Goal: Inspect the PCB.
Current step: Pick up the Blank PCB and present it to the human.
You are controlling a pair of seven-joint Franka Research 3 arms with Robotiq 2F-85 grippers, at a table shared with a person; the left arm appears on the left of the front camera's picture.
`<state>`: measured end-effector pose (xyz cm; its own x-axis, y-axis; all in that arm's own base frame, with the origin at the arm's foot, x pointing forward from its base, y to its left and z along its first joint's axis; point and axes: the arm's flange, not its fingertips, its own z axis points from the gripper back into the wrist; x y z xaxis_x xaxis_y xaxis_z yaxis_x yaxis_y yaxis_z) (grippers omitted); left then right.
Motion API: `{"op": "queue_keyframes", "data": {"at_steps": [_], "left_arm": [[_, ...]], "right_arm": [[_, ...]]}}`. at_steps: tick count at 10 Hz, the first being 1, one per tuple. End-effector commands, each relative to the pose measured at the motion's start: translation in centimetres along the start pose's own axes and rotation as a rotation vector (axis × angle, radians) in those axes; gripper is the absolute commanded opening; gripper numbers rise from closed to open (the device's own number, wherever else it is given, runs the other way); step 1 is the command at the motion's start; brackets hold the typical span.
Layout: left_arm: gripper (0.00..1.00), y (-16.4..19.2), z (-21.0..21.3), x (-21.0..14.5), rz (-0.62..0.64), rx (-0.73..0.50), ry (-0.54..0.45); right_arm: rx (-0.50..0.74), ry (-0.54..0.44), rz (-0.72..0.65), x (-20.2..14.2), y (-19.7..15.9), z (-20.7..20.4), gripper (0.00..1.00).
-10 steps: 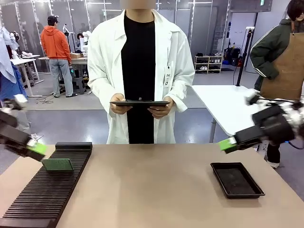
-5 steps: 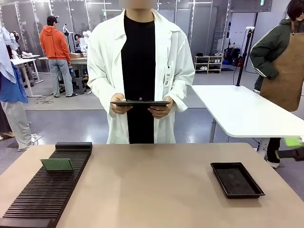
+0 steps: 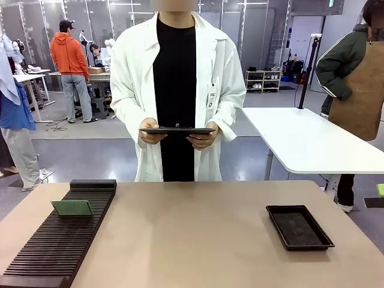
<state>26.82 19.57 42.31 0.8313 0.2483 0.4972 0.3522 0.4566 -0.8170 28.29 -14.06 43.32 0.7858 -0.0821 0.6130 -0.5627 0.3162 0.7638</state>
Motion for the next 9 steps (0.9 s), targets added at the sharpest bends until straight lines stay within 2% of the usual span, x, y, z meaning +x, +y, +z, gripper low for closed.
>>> {"op": "queue_keyframes", "data": {"at_steps": [1,4,5,7,8,9], "left_arm": [[1.0,-0.1,0.0,0.0,-0.008,-0.019,-0.007],[1.0,-0.1,0.0,0.0,0.001,0.006,0.004],[1.0,-2.7,-0.6,0.9,-0.139,0.015,0.071],[1.0,-7.6,-1.8,3.6,-0.404,0.256,0.197],[1.0,-9.4,-2.8,5.0,-0.508,0.3,0.261],[1.0,-10.7,-4.7,6.1,-0.6,0.41,0.361]], "right_arm": [[0.002,0.007,0.001,-0.1,0.2,0.2,1.0],[0.002,0.007,0.001,-0.1,0.2,0.2,1.0],[0.002,0.007,0.001,-0.1,0.2,0.2,1.0],[0.002,0.007,0.001,-0.1,0.2,0.2,1.0],[0.002,0.007,0.001,-0.1,0.2,0.2,1.0],[0.002,0.007,0.001,-0.1,0.2,0.2,1.0]]}}
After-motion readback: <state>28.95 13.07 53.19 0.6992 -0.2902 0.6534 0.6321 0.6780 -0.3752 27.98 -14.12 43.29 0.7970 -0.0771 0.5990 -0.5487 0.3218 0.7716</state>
